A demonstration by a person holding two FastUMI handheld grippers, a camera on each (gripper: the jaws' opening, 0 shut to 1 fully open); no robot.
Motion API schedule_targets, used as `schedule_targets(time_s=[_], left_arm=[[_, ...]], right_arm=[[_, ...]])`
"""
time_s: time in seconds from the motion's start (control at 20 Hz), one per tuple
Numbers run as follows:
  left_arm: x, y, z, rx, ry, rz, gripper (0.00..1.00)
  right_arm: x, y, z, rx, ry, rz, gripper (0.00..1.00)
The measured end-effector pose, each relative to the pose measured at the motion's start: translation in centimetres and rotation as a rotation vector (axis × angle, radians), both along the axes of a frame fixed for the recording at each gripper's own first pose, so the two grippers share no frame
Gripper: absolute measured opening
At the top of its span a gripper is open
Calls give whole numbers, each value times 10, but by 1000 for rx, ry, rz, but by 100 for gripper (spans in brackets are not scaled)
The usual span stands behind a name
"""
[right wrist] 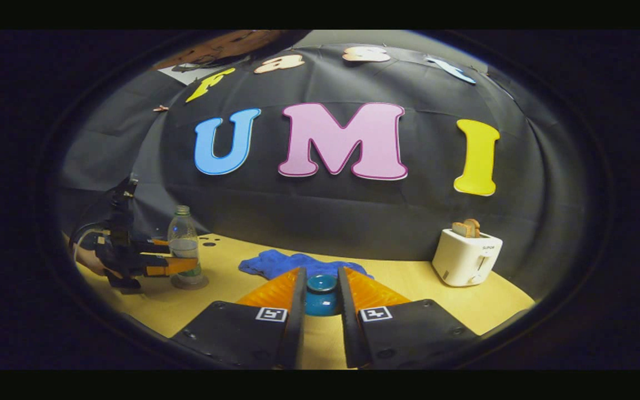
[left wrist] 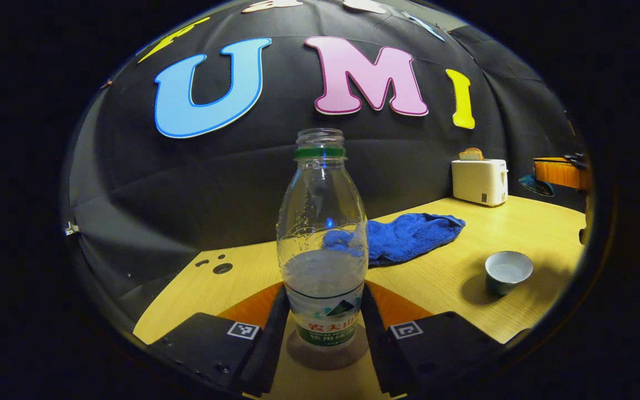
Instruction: Open the teacup lid with one hand, grasp the water bottle and pour water into the teacup with the other hand; after pouring, place the water bottle on the coaster and then close the teacup lid.
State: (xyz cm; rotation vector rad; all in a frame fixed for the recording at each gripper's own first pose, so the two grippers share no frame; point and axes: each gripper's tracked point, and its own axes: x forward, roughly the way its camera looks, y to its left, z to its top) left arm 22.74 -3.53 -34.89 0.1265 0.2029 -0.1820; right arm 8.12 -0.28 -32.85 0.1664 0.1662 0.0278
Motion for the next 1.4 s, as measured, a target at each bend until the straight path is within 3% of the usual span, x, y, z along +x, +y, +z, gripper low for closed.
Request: schedule_targets(time_s=[0.35,0.4,0.5,0.55,0.6,0.85,0.9,0.95,1.0,1.1,1.25,1.4], left_arm=[[0,7,-6,-47,3,24,76],[-1,8,-5,-52,3,24,77],[-2,8,-8,-52,14,18,79],[-6,8,-14,-50,40,10,74],[-6,6,-20,-51,57,2,80],[-6,7,-15,-89,41,3,84],[-6,8,-15,-92,45,4,85],[-5,7,-18,-96,51,4,85],[-6,8,-17,-104,54,6,85],[-5,7,-16,-125,58,7,86],[-4,9,-12,-159,69,6,87],[-2,10,-14,-194,113,7,88]], right_arm=[[7,7,-4,14,12,2,28],[8,8,-5,16,12,4,33],[10,11,-7,20,15,8,28],[10,12,-7,21,17,9,28],[10,12,-7,23,18,11,28],[12,14,-11,27,23,18,28],[12,15,-11,28,24,18,38],[12,15,-10,28,23,19,38],[12,16,-10,31,23,20,28],[14,17,-11,34,24,23,28],[14,20,-9,38,26,29,38],[16,21,-7,39,21,32,33]])
